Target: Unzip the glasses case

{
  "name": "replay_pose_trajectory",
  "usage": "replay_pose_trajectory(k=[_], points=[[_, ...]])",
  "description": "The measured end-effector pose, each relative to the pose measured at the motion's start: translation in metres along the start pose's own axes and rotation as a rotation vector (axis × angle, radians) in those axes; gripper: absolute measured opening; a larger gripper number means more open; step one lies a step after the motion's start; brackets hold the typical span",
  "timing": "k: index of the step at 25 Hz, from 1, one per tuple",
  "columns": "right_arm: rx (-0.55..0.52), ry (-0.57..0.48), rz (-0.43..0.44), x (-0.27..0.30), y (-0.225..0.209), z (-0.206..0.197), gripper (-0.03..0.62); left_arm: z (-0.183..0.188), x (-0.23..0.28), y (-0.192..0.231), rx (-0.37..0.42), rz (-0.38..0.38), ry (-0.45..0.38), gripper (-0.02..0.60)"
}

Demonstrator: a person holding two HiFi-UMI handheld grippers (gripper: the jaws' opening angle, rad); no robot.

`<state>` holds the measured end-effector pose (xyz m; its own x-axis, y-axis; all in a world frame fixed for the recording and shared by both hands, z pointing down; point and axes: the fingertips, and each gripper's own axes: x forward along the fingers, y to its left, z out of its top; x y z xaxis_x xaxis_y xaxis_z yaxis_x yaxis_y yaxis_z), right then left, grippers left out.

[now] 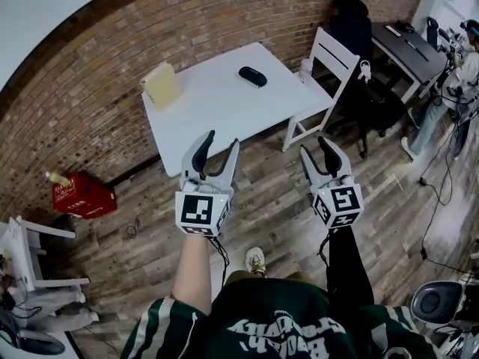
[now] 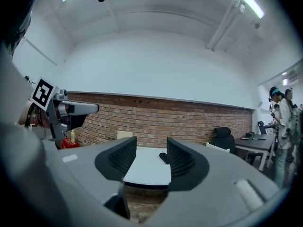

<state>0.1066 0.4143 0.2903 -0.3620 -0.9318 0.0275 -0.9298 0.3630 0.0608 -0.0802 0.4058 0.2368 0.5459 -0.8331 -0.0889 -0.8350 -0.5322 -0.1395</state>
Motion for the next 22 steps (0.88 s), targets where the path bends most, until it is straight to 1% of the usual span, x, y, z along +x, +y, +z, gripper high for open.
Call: replay_pose_trajectory(k=[6, 11, 17, 22], points=[[-0.003, 0.01, -0.03, 0.032, -0.011, -0.005, 0.21, -0.013, 0.035, 0.023, -0.064, -0.04, -0.005, 0.196], [0.025, 0.023, -0.041, 0.054, -0.024, -0.014, 0.212, -0.023, 0.063, 0.038, -0.114, -0.054, 0.003, 0.195], [0.045, 0.031, -0.05, 0.088, -0.052, -0.024, 0.212, -0.044, 0.102, 0.049, -0.13, -0.066, 0.032, 0.193], [0.054, 0.009, -0.022, 0.143, -0.08, -0.028, 0.212, -0.057, 0.146, 0.072, -0.113, -0.037, 0.036, 0.192]])
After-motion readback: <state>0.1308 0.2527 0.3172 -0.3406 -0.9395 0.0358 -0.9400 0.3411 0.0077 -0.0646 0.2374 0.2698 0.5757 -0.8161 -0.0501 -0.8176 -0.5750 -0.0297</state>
